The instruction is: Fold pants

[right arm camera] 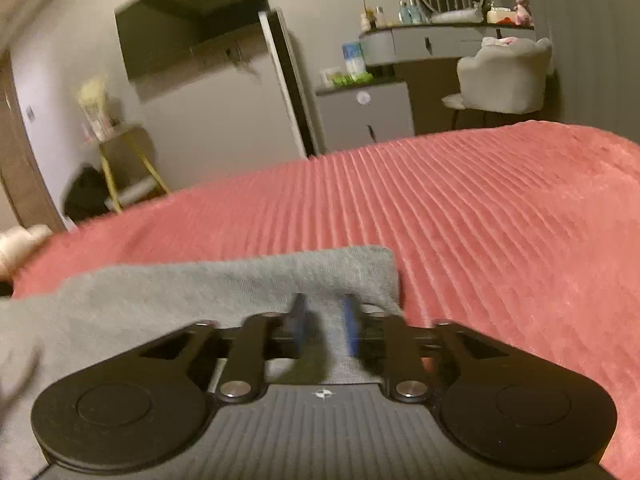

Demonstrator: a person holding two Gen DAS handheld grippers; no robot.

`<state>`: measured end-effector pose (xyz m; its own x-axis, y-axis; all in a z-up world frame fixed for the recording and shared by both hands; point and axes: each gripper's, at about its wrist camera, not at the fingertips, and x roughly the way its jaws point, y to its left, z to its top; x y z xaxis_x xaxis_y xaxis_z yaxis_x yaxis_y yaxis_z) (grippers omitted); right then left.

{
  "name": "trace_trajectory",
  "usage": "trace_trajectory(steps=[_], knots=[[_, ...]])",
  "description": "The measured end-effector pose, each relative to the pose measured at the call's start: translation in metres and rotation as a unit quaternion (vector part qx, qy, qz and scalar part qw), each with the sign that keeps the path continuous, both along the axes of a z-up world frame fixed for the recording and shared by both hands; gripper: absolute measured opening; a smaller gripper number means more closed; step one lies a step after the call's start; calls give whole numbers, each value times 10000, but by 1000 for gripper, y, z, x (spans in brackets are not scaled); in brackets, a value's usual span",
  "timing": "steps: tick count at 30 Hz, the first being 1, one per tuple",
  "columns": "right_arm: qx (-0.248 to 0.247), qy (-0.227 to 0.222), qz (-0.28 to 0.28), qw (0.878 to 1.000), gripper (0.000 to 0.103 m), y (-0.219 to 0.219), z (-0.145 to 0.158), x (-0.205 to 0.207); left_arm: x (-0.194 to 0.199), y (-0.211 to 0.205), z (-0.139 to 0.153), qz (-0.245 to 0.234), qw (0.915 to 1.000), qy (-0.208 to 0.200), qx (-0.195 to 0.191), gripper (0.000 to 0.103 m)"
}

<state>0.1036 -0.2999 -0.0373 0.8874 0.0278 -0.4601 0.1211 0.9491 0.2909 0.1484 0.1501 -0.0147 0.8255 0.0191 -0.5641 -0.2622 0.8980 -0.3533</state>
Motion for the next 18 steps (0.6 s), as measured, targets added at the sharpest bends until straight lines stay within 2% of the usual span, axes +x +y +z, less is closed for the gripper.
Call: trace_trajectory(steps=[1,2,4,6,8,10,12,18], knots=[[0,-137,-174,9998,75,0,3,-9,-10,25,-3,215,9997,6,-133,100],[-13,-244,-374,9990,90,-1,6,-16,-19,48,-6,419,9990,7,-178,100],[248,-451,-556,9971,90,-8,9,-31,-38,93,-17,913,9956,133,-175,100],[666,-311,-695,9949,90,-15,8,-39,-50,128,-30,1189,9916,278,-420,97],[924,-128,-844,9921,90,-18,3,-46,-55,155,-44,1214,9877,298,-938,84],[1075,144,-984,9892,90,-16,-2,-49,-51,172,-59,1210,9806,386,-1495,75],[1207,278,-981,9874,90,-13,-4,-54,-42,182,-71,1163,9758,420,-1805,74],[1320,385,-976,9857,91,-1,-3,-81,-13,201,-82,1022,9708,135,-2166,78]])
